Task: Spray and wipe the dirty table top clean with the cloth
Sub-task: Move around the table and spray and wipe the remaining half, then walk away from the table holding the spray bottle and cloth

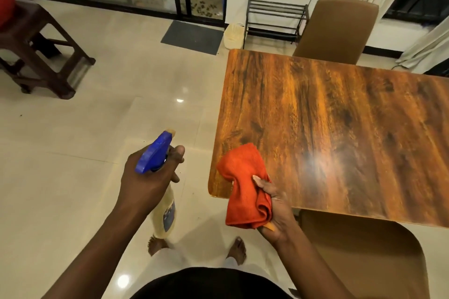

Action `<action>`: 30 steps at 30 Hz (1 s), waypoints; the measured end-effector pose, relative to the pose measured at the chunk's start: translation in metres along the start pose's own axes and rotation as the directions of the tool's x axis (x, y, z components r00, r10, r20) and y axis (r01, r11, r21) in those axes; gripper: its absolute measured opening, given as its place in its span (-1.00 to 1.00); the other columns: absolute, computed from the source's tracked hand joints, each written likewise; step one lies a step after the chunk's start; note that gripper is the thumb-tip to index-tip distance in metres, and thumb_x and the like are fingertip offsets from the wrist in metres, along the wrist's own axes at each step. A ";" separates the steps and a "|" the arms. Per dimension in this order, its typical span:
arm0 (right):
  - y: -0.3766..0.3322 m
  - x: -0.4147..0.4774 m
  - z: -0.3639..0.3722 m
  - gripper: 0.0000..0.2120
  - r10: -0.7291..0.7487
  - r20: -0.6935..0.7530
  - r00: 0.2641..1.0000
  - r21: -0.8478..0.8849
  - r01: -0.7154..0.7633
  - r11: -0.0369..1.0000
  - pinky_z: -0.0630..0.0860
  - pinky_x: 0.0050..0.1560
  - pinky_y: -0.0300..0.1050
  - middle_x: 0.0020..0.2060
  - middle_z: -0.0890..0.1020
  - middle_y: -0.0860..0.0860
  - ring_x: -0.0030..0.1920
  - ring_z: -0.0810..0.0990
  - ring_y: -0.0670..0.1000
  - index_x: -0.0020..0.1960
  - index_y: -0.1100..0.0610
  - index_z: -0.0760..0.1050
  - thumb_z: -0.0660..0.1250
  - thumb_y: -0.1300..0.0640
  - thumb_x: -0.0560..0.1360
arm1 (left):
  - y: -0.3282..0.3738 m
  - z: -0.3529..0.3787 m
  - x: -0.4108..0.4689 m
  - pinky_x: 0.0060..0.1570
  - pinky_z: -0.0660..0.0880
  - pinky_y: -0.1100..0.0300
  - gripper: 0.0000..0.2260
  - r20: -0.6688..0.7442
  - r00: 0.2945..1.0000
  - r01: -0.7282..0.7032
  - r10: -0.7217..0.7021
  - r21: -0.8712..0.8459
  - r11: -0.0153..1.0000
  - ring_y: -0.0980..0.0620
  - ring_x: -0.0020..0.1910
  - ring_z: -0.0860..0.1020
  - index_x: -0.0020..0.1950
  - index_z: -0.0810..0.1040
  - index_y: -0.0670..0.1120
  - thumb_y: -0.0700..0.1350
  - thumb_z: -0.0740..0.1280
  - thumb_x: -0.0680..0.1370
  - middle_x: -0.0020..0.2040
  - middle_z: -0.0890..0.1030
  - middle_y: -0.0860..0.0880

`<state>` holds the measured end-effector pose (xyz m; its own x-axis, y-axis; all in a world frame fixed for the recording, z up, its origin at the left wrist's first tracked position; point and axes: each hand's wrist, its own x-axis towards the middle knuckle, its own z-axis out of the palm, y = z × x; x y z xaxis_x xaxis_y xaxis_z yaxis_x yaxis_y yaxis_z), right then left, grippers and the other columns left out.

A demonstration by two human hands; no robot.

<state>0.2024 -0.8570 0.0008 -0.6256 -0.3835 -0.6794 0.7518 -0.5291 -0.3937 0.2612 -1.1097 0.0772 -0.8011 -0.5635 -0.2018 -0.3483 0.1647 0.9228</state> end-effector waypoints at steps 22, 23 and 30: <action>0.102 0.139 0.225 -0.40 -0.095 -0.076 0.993 0.078 0.101 0.992 0.69 0.07 0.38 0.20 0.73 0.30 0.00 0.79 0.29 0.46 0.22 0.55 0.53 0.12 0.45 | -0.023 -0.197 0.224 -0.09 0.67 0.07 -0.96 0.020 0.993 -0.112 0.114 -0.079 0.991 0.07 -0.39 0.71 -0.02 0.65 0.27 0.15 0.48 0.61 -0.10 0.80 0.08; 0.095 0.149 0.231 -0.42 -0.098 -0.078 0.992 0.078 0.104 0.992 0.69 0.06 0.37 0.21 0.72 0.30 0.01 0.79 0.29 0.46 0.22 0.55 0.52 0.12 0.47 | -0.020 -0.196 0.238 -0.08 0.67 0.07 -0.95 0.027 0.992 -0.120 0.123 -0.087 0.989 0.07 -0.38 0.72 -0.01 0.65 0.31 0.15 0.48 0.61 -0.10 0.80 0.06; 0.032 0.237 0.283 -0.50 -0.100 -0.089 0.991 0.133 0.111 0.985 0.70 -0.04 0.37 0.20 0.74 0.27 -0.01 0.80 0.30 0.46 0.17 0.56 0.48 0.11 0.53 | 0.012 -0.172 0.352 -0.09 0.70 0.07 -0.91 0.016 0.991 -0.129 0.131 -0.071 0.989 0.06 -0.37 0.73 -0.01 0.66 0.22 0.19 0.48 0.58 -0.09 0.80 0.09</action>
<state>0.0196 -1.1791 0.0020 -0.6764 -0.2601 -0.6891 0.6434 -0.6640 -0.3810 0.0584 -1.4449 0.0740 -0.8477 -0.5238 -0.0846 -0.2064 0.1787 0.9620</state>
